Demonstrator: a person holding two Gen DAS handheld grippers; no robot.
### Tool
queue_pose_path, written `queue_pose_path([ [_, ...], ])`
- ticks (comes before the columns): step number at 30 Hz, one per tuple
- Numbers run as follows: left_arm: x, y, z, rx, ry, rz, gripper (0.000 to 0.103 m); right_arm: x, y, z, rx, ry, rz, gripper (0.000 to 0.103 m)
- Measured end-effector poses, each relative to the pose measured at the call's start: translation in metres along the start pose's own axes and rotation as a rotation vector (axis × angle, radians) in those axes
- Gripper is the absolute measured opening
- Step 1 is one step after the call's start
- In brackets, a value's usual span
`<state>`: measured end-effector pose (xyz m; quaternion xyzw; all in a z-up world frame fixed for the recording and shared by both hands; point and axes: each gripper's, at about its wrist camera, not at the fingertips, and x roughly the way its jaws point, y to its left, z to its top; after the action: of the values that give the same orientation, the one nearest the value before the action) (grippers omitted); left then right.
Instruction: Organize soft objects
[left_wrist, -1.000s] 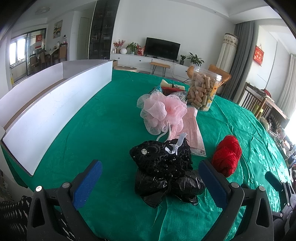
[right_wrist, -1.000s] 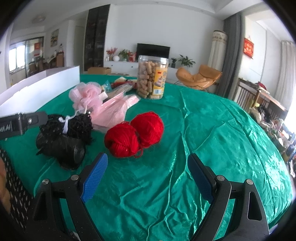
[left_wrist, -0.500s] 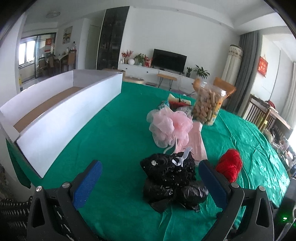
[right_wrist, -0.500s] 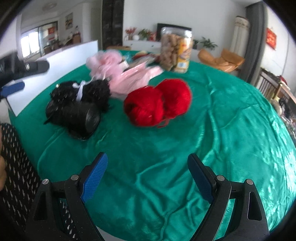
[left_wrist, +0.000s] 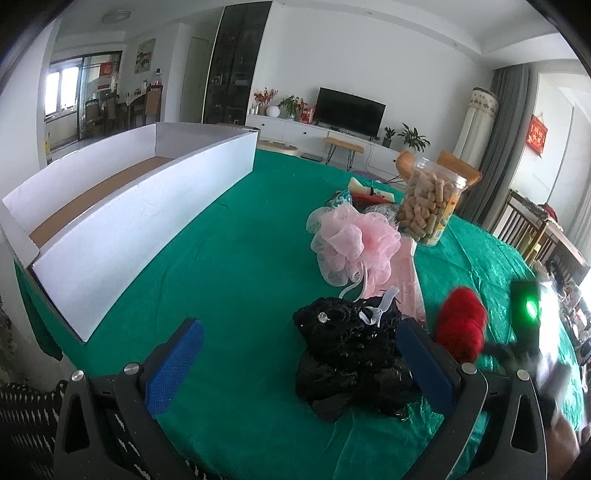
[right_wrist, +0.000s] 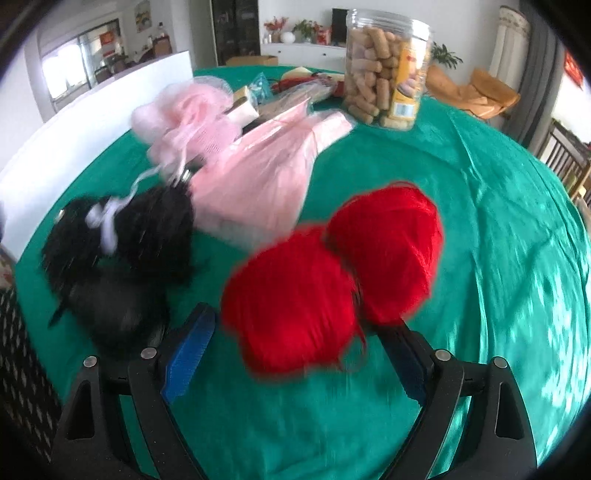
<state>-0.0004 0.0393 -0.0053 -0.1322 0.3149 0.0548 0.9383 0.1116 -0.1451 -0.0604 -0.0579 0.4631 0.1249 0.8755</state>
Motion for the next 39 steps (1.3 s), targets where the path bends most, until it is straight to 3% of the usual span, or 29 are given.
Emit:
queue_pose_path([
  [6,0.008,0.008,-0.001,-0.033,0.045,-0.003,0.103,0.031,-0.012,0.054,0.073,0.026,-0.018,0.090],
  [9,0.011,0.011,-0.001,-0.047,0.066,-0.004,0.103,0.012,-0.019,0.060,0.118,-0.018,0.029,0.090],
  [15,0.025,0.013,-0.002,-0.067,0.121,-0.028,0.103,-0.040,-0.032,0.024,0.058,-0.079,0.022,0.090],
  [20,0.033,0.010,-0.005,-0.063,0.178,-0.074,0.103,-0.053,-0.043,-0.012,0.012,-0.091,-0.022,0.090],
  [24,0.039,0.003,-0.002,-0.060,0.230,-0.192,0.103,-0.051,-0.047,-0.016,-0.050,-0.127,-0.068,0.090],
  [27,0.046,-0.007,0.003,-0.006,0.238,-0.211,0.103,-0.059,-0.050,-0.021,-0.041,-0.151,-0.049,0.090],
  [31,0.071,-0.027,0.006,0.086,0.318,-0.203,0.103,-0.069,-0.051,-0.031,-0.027,-0.186,-0.036,0.090],
  [35,0.077,-0.042,0.001,0.248,0.400,-0.248,0.103,-0.077,-0.052,-0.037,-0.014,-0.210,-0.030,0.090],
  [39,0.071,-0.052,-0.005,0.382,0.481,-0.341,0.103,-0.075,-0.055,-0.044,-0.012,-0.217,-0.049,0.090],
])
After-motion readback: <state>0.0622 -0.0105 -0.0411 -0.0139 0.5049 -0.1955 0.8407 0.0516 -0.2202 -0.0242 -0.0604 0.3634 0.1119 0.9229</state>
